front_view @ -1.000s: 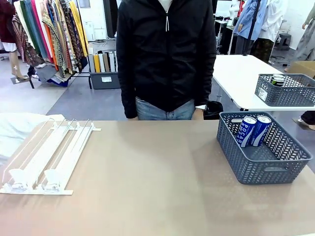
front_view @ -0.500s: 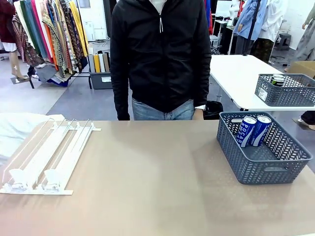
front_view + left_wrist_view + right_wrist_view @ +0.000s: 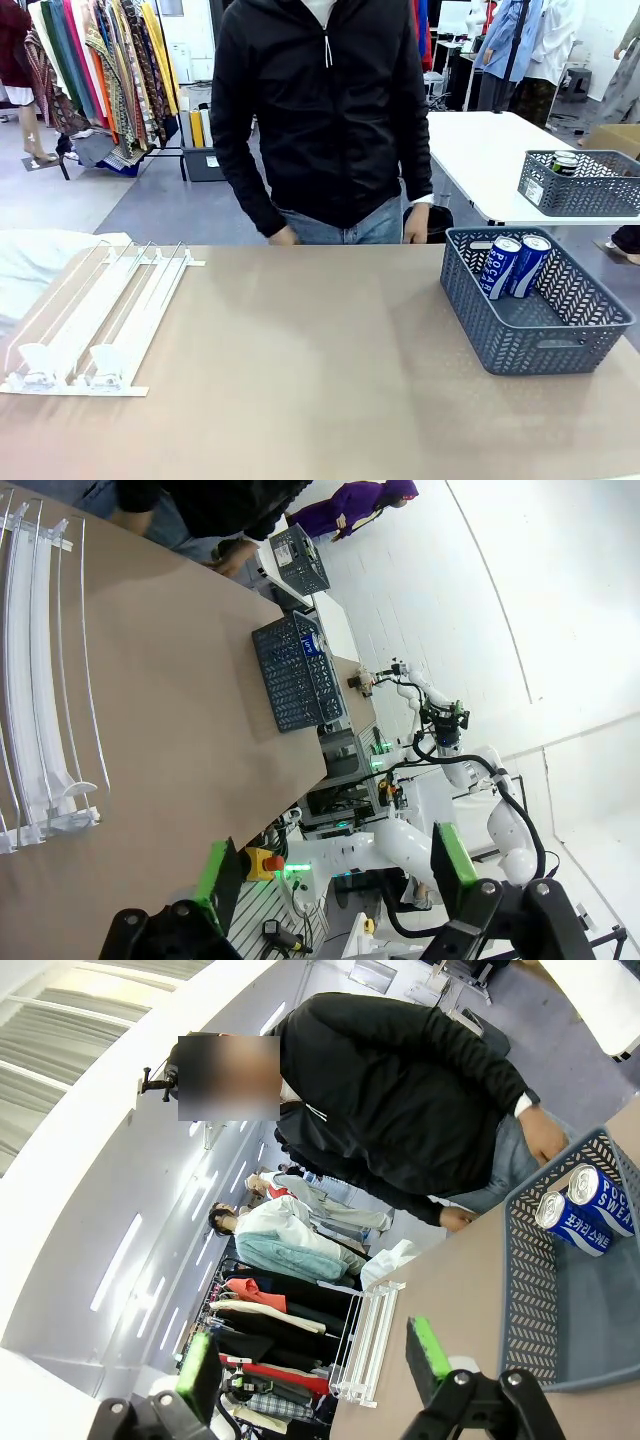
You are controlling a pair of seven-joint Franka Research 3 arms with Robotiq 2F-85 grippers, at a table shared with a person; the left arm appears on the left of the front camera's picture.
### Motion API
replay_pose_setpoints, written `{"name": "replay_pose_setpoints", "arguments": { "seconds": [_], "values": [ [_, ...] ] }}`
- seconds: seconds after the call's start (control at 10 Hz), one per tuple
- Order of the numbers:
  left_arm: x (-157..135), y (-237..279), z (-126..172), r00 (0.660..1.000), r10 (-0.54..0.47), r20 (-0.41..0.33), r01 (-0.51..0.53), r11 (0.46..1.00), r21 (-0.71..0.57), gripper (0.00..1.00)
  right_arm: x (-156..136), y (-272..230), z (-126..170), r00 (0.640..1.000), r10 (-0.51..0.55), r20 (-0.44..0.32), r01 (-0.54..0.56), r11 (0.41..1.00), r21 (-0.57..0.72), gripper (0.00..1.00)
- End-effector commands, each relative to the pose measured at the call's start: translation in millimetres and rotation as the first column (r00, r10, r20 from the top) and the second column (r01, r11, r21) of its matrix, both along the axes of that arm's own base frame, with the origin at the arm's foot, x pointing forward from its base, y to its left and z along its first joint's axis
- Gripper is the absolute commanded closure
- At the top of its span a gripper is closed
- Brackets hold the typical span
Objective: Retrieve and store the cans from the dispenser.
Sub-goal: Pick up one can from the Automatic Can Dispenser and place it in the middle of the table.
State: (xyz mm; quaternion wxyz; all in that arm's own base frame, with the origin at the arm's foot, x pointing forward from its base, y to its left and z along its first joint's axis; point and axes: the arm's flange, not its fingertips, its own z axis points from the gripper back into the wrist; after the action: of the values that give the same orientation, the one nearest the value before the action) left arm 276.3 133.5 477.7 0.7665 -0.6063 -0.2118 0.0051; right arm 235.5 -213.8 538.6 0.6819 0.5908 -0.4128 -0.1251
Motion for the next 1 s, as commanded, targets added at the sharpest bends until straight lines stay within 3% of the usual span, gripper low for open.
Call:
{"name": "replay_pose_setpoints", "arguments": {
  "seconds": [0.0,0.9],
  "values": [
    [-1.2,-2.7,2.0,1.000,0.003,0.011,-0.002,1.000,-0.018,0.00,2.5,0.4,4.0,1.000,-0.008,0.028,0.007,1.000,0.021,0.00],
    [-1.2,-2.7,2.0,1.000,0.003,0.011,-0.002,1.000,-0.018,0.00,2.5,0.4,4.0,1.000,-0.008,0.028,0.007,1.000,0.021,0.00]
  ]
}}
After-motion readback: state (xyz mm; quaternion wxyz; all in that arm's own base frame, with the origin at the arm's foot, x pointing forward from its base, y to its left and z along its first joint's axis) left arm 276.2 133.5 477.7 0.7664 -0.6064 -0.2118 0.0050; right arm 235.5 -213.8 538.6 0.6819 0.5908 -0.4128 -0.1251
